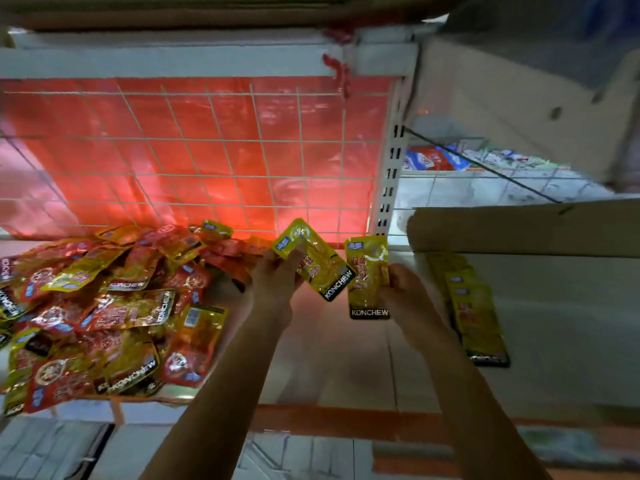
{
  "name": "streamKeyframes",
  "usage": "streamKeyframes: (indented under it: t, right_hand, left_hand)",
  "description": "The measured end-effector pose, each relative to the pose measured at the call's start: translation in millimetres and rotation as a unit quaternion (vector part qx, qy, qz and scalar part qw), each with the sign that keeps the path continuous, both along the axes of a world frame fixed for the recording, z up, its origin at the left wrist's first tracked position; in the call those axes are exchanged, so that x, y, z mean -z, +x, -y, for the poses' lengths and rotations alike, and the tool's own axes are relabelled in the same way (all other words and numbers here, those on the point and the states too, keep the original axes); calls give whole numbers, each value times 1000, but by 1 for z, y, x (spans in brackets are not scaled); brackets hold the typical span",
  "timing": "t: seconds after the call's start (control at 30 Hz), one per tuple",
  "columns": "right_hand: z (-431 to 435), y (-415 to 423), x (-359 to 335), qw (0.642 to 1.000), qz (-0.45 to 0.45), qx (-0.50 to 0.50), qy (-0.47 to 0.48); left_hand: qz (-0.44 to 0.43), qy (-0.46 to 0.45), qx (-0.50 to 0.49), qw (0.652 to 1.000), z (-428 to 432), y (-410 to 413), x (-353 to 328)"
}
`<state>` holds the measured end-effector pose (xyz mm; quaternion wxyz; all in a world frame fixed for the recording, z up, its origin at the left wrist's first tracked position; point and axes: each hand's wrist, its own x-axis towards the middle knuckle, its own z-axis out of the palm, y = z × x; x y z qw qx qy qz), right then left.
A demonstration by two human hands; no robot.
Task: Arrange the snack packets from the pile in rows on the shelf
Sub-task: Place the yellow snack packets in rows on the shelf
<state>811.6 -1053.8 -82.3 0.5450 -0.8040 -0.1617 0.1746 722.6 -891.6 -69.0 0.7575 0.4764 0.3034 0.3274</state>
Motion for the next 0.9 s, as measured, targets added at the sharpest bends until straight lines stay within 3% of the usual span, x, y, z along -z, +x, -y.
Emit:
streamKeyframes:
  t: [0.33, 0.57, 0.9]
  right_hand:
    - [92, 27, 12, 996, 2, 77, 53]
    - [150, 47, 19, 994, -21, 108, 24]
    - [186, 54, 33, 995, 12, 92, -48]
  left_hand:
    - [-67, -9, 80, 995, 96, 26, 3]
    - [-55, 16, 109, 992, 146, 36, 13]
    - [-136, 32, 106, 985, 178, 45, 24]
